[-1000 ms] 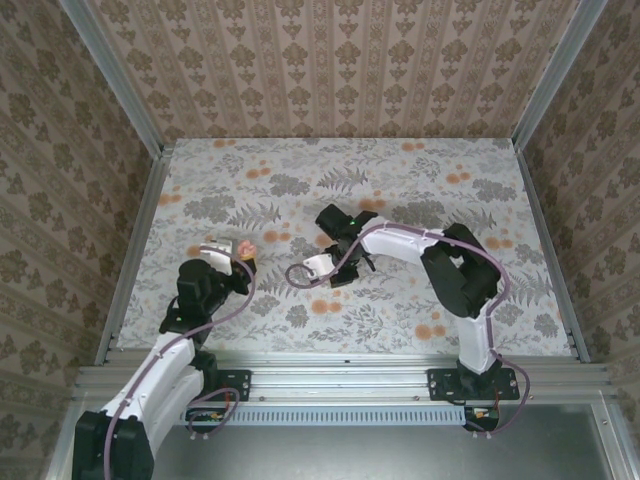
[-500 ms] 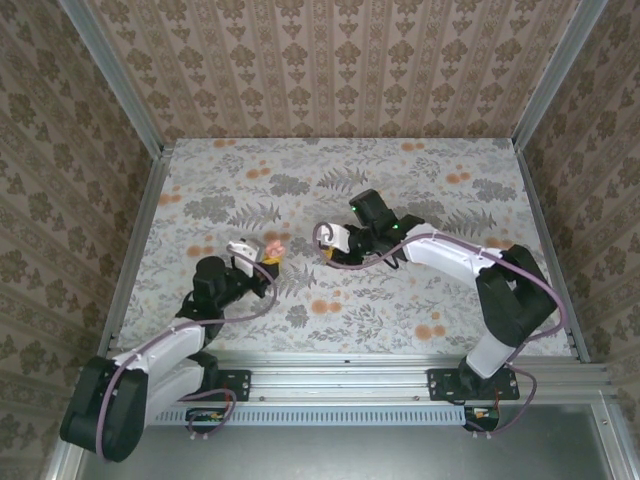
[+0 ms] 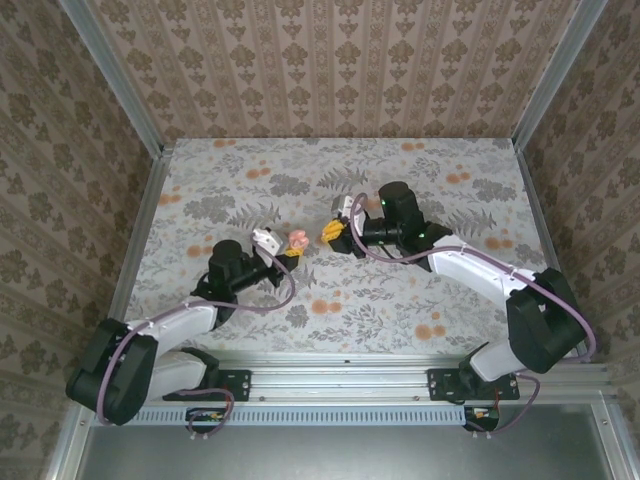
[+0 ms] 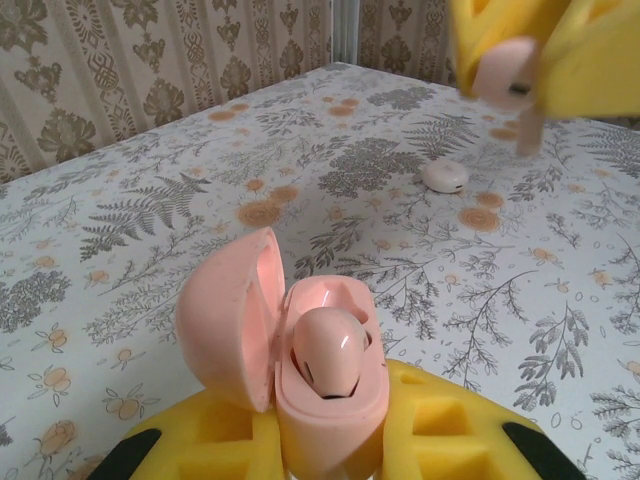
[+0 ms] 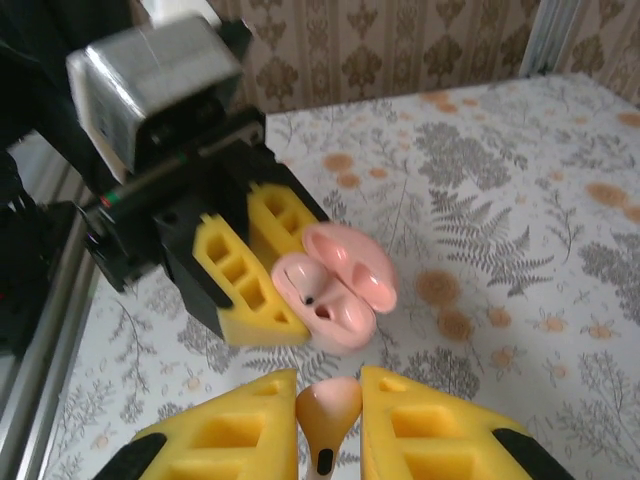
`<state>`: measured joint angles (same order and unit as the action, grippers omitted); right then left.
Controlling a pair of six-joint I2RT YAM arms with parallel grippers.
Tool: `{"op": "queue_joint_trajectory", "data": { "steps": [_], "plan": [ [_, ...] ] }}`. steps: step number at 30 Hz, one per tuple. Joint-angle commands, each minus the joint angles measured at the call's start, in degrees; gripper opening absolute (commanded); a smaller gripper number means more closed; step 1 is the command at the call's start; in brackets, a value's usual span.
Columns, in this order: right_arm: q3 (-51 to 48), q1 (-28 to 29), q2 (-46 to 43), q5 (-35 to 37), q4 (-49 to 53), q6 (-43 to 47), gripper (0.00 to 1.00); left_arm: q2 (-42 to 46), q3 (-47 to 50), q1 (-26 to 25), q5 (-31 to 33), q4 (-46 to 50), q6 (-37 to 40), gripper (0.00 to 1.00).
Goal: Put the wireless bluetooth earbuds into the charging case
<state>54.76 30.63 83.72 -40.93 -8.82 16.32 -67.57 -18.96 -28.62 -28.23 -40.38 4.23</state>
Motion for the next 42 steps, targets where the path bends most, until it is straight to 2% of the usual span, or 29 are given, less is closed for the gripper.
{"op": "queue_joint_trajectory", "data": {
  "steps": [1,9,20,42],
  "plan": [
    [-1.97,-0.73,-1.72,-2.23,-6.59,-6.92,0.19,-1.24,-1.92,-0.73,-1.37,-3.10,2.01,0.09],
    [-4.64,-1.09,-0.80,-3.28,-16.56,-16.87,0.18,-4.49,-2.56,-1.85,-1.52,-7.22,1.56,0.09],
    [-5.20,-1.01,3.38,-5.99,-29.49,-28.07,0.18,-4.67,-4.10,-2.63,-1.39,-8.49,1.67,0.09],
    [-3.35,-0.42,9.98,-3.84,-36.29,-30.37,0.19,-2.51,-5.83,-3.37,-1.57,-7.61,1.41,0.09]
  ]
}}
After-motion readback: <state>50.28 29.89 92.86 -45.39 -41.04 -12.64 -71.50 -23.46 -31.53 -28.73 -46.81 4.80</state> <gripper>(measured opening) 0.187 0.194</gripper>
